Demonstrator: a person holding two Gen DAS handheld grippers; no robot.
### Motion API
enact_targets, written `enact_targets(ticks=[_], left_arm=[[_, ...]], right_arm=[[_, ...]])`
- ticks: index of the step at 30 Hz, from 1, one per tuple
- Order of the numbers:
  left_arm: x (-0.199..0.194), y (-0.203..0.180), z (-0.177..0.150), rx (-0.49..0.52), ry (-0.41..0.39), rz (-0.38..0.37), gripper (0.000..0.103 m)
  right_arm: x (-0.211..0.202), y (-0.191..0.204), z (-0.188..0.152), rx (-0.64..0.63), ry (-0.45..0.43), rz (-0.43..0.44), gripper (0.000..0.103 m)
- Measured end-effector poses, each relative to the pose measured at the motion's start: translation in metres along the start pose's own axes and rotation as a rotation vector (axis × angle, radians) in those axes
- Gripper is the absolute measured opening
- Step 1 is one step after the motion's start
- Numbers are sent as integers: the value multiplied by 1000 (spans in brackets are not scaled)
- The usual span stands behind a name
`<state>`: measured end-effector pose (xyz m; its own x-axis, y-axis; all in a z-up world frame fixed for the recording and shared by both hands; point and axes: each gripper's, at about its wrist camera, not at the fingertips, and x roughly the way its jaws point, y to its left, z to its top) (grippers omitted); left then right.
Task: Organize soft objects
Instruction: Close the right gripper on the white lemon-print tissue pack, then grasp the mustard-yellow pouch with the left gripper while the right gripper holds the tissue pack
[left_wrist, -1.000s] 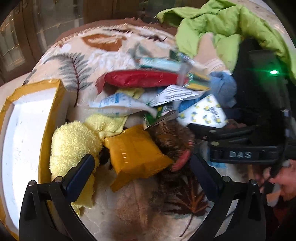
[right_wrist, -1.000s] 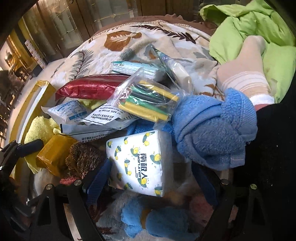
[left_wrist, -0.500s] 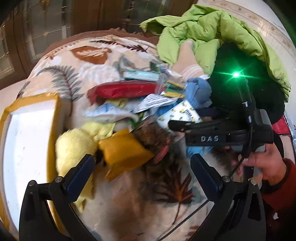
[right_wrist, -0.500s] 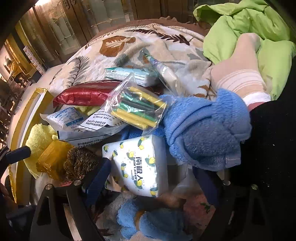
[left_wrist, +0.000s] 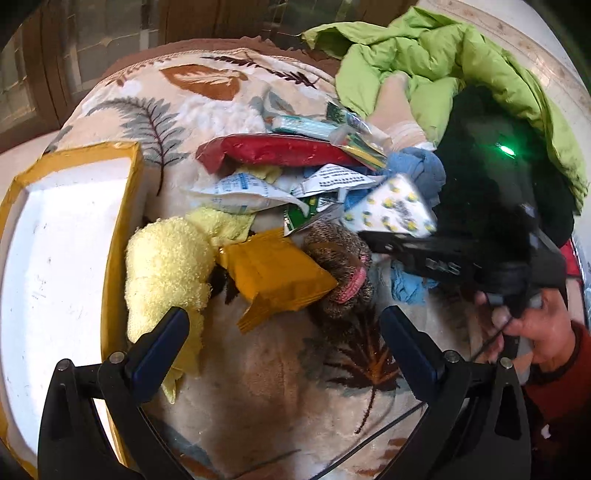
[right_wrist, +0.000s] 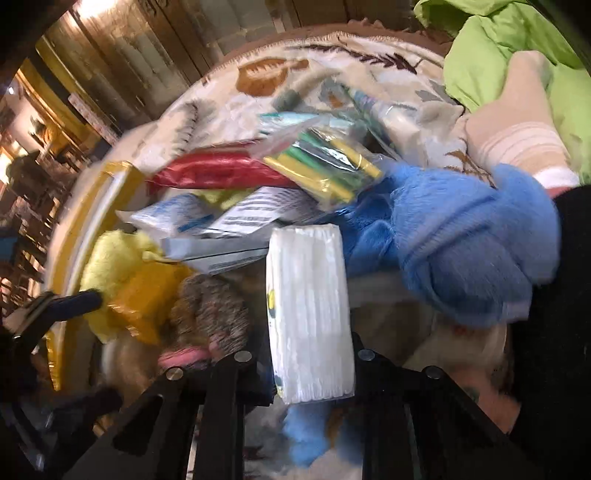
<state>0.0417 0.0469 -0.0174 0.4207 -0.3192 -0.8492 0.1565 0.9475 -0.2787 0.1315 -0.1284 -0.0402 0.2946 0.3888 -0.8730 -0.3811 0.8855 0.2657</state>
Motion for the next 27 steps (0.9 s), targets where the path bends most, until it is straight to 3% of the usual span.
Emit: enact_targets(ticks=[4,14,21,27], left_arm=[[-2,5,1,-15,-6,-36,103],[-1,10,18,-33,6,-58,103],[-13,5,19,-17,-18,-37,103],[0,12,27,42,24,60,103]], right_arm=[[-26,-10,-5,73,-66,80,22],[-33,-26,-12,134,-72,147,22],[-32,-32,-11,155,-76,160,22],[-30,-33,-11,162,-73,176,22]])
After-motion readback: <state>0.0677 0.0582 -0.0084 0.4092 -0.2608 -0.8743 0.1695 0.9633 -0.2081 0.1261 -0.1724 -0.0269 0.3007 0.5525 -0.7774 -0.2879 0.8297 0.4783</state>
